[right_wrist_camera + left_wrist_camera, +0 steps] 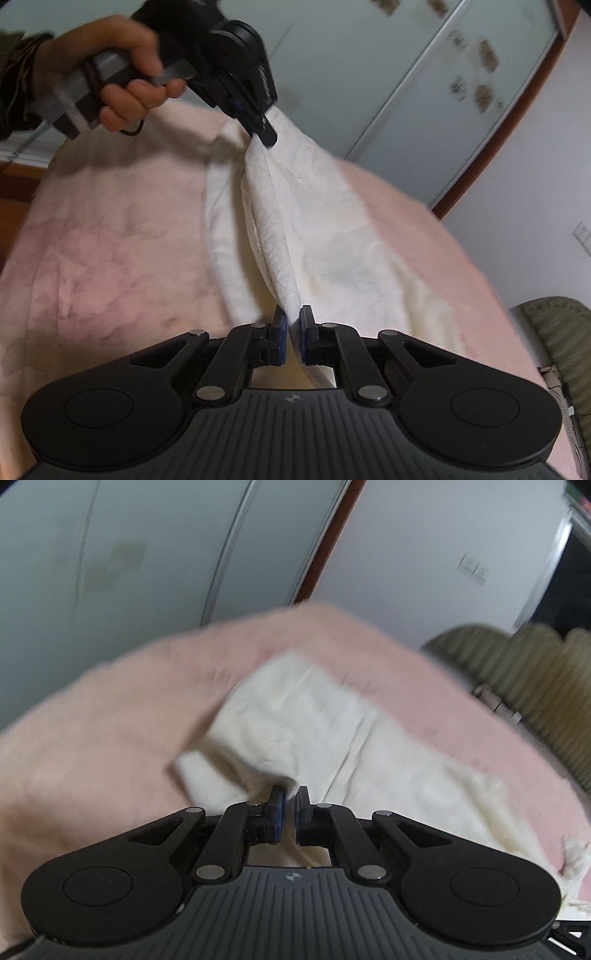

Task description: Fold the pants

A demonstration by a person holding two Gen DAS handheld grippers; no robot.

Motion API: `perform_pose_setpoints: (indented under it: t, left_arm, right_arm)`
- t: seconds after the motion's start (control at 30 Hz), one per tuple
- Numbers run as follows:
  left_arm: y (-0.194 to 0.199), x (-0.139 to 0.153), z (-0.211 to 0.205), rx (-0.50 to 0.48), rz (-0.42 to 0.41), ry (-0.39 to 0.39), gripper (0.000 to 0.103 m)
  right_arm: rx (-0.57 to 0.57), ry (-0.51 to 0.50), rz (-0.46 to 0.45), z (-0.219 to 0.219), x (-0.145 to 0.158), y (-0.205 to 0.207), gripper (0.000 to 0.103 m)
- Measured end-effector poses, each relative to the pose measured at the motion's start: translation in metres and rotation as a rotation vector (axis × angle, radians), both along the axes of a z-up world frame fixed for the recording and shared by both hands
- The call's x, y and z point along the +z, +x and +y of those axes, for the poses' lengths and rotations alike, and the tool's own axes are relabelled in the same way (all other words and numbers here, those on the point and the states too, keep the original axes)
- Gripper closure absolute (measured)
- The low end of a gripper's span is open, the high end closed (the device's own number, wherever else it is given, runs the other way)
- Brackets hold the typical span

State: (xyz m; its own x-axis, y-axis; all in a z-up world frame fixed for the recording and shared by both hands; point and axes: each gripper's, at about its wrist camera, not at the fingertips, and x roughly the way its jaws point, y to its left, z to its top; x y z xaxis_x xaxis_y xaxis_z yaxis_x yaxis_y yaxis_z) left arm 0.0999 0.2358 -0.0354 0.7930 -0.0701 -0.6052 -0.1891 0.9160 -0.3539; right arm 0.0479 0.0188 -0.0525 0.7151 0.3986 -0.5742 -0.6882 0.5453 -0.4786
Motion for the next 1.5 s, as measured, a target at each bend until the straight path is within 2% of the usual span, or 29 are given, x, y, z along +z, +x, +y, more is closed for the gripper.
perform_pose_setpoints:
  t: [0.07,0.17,0.23,0.27,0.4,0.47,0.57,0.67,0.7,0.83,0.9,0.97,1.03,1.1,1.13,1.2,1.27,1.37,1.43,1.5]
  left_arm:
    - [-0.008,0.003,-0.002,0.001,-0.022,0.023,0.097]
    - [-0.017,0.010,-0.003,0.000,-0.030,0.038,0.094]
    - [-0.020,0.011,-0.002,0.002,-0.020,0.044,0.089]
    - [-0.017,0.011,-0.003,0.015,-0.006,0.048,0.083]
    - [-0.007,0.008,-0.007,0.050,0.010,0.057,0.076]
    - [-0.011,0.012,-0.013,0.066,0.001,0.094,0.066]
    - [-0.018,0.018,-0.025,0.121,-0.015,0.172,0.058]
    - [-0.033,0.025,-0.044,0.274,-0.055,0.278,0.025]
    - [-0.040,0.026,-0.052,0.301,-0.087,0.308,0.019]
    - [-0.059,0.032,-0.076,0.285,-0.149,0.407,0.016]
    - [-0.067,0.038,-0.082,0.263,-0.170,0.409,0.016]
    - [-0.074,0.046,-0.088,0.200,-0.198,0.359,0.016]
    - [-0.077,0.051,-0.099,0.110,-0.211,0.320,0.016]
    - [-0.081,0.056,-0.119,-0.035,-0.237,0.316,0.016]
    - [-0.084,0.058,-0.132,-0.142,-0.256,0.325,0.016]
    - [-0.087,0.058,-0.160,-0.369,-0.282,0.356,0.016]
    - [-0.091,0.054,-0.189,-0.550,-0.306,0.394,0.016]
    - [-0.097,0.042,-0.229,-0.695,-0.361,0.490,0.020]
    - [-0.097,0.033,-0.251,-0.744,-0.376,0.561,0.025]
    - [-0.097,0.025,-0.266,-0.801,-0.365,0.582,0.037]
  right_arm:
    - [-0.005,-0.018,-0.006,0.004,-0.005,-0.004,0.096]
    - [-0.009,0.013,0.026,-0.002,-0.001,-0.011,0.096]
    - [-0.007,0.032,0.044,-0.006,0.002,-0.014,0.096]
    - [-0.009,0.035,0.048,-0.007,0.002,-0.014,0.096]
    - [-0.027,0.033,0.048,-0.004,-0.003,-0.014,0.096]
    - [-0.044,0.067,0.075,-0.007,-0.003,-0.013,0.096]
    - [-0.076,0.128,0.118,-0.012,0.000,-0.008,0.096]
    - [-0.120,0.210,0.148,-0.019,-0.001,-0.004,0.096]
    - [-0.135,0.239,0.153,-0.021,-0.002,-0.004,0.096]
    - [-0.168,0.262,0.133,-0.026,0.006,-0.019,0.095]
    - [-0.176,0.315,0.135,-0.039,0.016,-0.030,0.095]
    - [-0.218,0.359,0.127,-0.057,0.025,-0.040,0.094]
    - [-0.286,0.346,0.136,-0.072,0.024,-0.043,0.094]
    - [-0.332,0.261,0.258,-0.083,0.009,-0.038,0.095]
    - [-0.327,0.279,0.229,-0.090,0.009,-0.046,0.095]
    - [-0.361,0.386,0.240,-0.113,0.019,-0.056,0.094]
    - [-0.443,0.505,0.200,-0.144,0.030,-0.059,0.094]
    - [-0.646,0.580,0.140,-0.188,0.038,-0.050,0.094]
    - [-0.730,0.654,0.152,-0.211,0.038,-0.045,0.093]
    - [-0.770,0.767,0.197,-0.226,0.033,-0.043,0.093]
